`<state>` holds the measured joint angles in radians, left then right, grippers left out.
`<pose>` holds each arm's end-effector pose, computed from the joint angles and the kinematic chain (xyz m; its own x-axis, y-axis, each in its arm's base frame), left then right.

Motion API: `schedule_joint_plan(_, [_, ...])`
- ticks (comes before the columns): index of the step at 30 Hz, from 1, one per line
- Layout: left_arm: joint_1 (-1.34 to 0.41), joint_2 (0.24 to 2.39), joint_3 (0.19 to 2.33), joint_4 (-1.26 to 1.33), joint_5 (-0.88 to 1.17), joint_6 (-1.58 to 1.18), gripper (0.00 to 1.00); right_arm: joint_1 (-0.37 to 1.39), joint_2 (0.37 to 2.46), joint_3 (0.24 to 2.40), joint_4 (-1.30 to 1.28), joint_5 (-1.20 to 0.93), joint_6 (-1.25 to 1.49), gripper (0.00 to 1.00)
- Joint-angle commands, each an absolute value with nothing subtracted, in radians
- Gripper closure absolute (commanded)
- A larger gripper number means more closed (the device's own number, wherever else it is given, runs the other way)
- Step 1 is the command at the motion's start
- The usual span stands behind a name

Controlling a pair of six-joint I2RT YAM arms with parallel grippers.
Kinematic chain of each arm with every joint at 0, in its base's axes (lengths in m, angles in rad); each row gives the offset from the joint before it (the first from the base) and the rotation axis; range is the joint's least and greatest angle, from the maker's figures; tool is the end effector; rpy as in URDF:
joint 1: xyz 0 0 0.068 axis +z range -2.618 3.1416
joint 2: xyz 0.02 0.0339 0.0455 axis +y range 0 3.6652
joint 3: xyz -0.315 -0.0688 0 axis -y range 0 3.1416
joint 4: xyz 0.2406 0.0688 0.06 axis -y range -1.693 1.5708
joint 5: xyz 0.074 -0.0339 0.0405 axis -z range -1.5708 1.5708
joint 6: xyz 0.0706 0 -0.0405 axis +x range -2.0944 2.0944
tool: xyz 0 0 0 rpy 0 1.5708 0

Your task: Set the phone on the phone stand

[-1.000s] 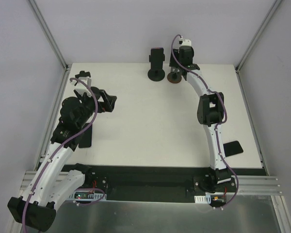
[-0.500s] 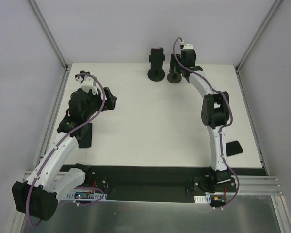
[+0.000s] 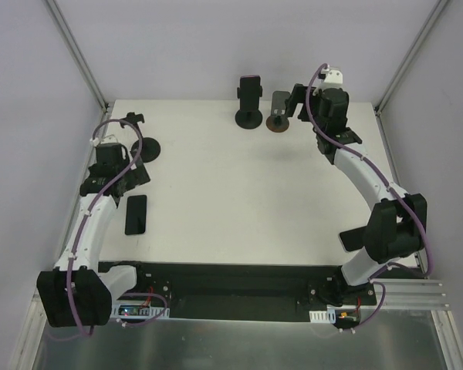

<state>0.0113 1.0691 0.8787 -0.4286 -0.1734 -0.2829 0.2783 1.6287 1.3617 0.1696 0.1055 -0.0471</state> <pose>0.2329 0.0148 0.3198 -0.5148 -0.2808 -0.8100 -0.3076 0.9424 -0.1312 0.4152 0.1109 0.4083 -0.0853 -0.0731 -0.9937 -0.1766 0.9826 -0.0571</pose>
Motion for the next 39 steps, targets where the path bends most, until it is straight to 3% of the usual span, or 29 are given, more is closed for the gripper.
schedule_joint_plan(1, [0.212, 1.171, 0.845, -0.492, 0.03, -0.262, 0.01, 0.276, 1.572, 1.295, 0.31, -0.085, -0.126, 0.03])
schedule_joint_plan(5, [0.337, 1.337, 0.877, -0.477, 0.208, -0.195, 0.01, 0.275, 1.545, 1.238, 0.376, -0.213, -0.189, 0.04])
schedule_joint_plan(13, [0.359, 1.543, 0.92, -0.465, 0.224, -0.17, 0.01, 0.268, 1.539, 1.218, 0.434, -0.308, -0.232, 0.03])
schedule_joint_plan(19, [0.356, 1.575, 0.897, -0.462, 0.253, -0.164, 0.01, 0.242, 1.546, 1.218, 0.445, -0.324, -0.229, 0.04])
schedule_joint_plan(28, [0.145, 1.591, 0.85, -0.462, 0.101, -0.135, 0.01, 0.238, 1.562, 1.209, 0.475, -0.344, -0.207, 0.04])
schedule_joint_plan(32, [0.13, 1.609, 0.864, -0.475, 0.063, -0.144, 0.01, 0.241, 1.559, 1.204, 0.482, -0.356, -0.202, 0.04])
schedule_joint_plan(37, [0.097, 1.666, 0.893, -0.502, 0.04, -0.143, 0.19, 0.241, 1.557, 1.2, 0.482, -0.342, -0.218, 0.04])
schedule_joint_plan(39, [0.08, 1.675, 0.902, -0.509, 0.031, -0.141, 0.21, 0.239, 1.559, 1.201, 0.479, -0.339, -0.224, 0.04])
